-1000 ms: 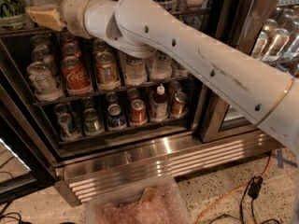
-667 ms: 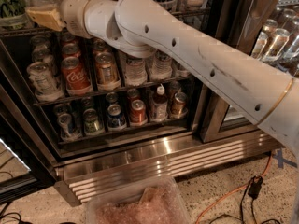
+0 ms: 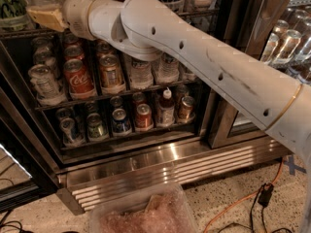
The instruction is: Pick water bottle from top shelf of fridge
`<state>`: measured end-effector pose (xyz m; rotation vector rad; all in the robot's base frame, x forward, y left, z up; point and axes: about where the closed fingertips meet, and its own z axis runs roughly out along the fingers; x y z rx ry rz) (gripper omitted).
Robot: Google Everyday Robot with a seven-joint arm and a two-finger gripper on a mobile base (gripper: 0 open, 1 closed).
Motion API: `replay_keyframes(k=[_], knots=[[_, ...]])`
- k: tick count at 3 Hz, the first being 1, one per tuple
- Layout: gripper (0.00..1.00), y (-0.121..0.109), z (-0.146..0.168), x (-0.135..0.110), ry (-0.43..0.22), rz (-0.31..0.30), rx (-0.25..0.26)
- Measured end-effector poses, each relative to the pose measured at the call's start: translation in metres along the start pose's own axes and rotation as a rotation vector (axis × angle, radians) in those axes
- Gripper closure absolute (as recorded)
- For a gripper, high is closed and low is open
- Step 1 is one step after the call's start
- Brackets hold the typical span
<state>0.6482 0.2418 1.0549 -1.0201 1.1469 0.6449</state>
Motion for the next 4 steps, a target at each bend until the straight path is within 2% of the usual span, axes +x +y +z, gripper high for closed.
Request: replay_keyframes(k=[3, 4], knots=[[1.0, -0.0023, 0.0065, -0.0158, -0.058, -0.013, -0.036], [1.0, -0.0023, 0.0065, -0.0158, -0.059, -0.013, -0.036]])
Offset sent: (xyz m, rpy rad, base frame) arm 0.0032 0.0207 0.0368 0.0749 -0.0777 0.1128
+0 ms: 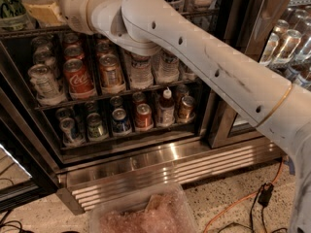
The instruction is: Pick water bottle from top shelf of fridge
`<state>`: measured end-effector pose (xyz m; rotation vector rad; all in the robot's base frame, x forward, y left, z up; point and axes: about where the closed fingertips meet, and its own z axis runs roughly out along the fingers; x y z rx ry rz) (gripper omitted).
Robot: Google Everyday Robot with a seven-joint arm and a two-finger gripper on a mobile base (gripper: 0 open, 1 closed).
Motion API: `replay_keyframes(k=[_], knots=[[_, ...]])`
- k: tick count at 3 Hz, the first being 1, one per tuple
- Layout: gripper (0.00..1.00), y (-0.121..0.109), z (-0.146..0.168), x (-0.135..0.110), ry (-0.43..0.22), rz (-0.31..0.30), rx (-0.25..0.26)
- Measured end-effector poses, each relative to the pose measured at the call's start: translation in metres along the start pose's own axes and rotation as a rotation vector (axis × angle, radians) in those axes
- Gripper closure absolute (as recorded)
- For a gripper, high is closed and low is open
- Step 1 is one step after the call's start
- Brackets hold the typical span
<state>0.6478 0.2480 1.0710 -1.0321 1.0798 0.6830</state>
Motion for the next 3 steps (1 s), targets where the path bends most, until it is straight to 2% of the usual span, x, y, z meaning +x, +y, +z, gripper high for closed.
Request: replay_keyframes(k=[3], knots=[[1.0, 0.0061, 0.0048, -0.0091, -0.044, -0.003, -0.041]])
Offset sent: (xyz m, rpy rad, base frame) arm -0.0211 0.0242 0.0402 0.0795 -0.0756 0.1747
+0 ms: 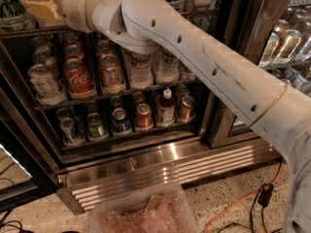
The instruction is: Pick water bottle from top shelf of fridge
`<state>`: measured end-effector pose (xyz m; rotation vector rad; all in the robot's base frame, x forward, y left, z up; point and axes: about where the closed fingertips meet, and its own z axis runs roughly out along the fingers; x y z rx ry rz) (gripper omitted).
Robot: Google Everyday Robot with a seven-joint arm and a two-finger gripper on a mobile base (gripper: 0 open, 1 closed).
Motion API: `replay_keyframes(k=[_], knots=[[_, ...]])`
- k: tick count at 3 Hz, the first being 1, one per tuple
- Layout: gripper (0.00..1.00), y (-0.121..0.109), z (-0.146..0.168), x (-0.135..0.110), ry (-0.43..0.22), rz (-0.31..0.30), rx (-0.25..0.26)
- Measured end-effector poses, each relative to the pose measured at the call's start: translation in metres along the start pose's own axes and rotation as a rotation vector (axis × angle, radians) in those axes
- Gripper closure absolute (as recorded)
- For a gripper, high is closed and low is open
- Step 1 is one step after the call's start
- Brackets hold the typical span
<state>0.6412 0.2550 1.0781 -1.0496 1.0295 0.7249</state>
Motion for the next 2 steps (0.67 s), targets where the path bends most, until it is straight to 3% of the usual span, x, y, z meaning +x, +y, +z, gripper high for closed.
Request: replay_keyframes(k=[2], knots=[[1.0, 0.0055, 0.0014, -0.0061, -0.026, 0.0, -0.024]])
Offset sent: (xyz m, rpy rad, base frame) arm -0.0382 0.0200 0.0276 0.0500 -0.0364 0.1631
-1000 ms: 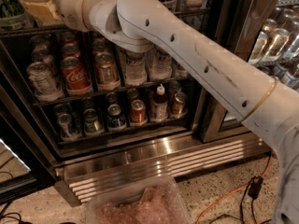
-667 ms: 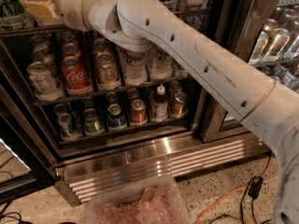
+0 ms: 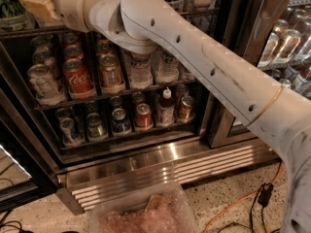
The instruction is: Pick water bottle from top shelf of fridge
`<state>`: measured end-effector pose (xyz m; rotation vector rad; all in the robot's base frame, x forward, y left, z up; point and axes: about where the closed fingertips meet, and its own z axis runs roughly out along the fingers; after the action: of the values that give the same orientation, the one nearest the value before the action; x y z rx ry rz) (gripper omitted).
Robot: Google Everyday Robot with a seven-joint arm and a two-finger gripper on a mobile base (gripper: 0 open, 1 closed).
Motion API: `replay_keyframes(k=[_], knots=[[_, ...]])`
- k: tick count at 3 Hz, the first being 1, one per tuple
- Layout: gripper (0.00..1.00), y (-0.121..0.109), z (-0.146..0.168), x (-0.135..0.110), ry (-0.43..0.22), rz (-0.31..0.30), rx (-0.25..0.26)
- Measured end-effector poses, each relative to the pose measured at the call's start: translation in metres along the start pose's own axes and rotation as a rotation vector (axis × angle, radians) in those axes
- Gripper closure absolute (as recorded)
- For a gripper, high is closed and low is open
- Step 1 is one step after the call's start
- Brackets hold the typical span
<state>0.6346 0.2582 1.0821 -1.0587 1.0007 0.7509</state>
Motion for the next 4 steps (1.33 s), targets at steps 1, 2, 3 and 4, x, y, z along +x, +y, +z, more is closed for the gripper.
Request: replay_keyframes(k=[1, 2, 3, 4], knots=[[1.0, 0.0027, 0.001, -0.0043, -0.014, -0.001, -0.012], [1.0, 0.0051, 0.0017, -0.0076, -0.024, -0.002, -0.024], [1.0, 0.007, 0.0021, -0.01, -0.032, -0.005, -0.034], [1.0, 0.0068, 0.0018, -0.0097, -0.032, -0.005, -0.034]])
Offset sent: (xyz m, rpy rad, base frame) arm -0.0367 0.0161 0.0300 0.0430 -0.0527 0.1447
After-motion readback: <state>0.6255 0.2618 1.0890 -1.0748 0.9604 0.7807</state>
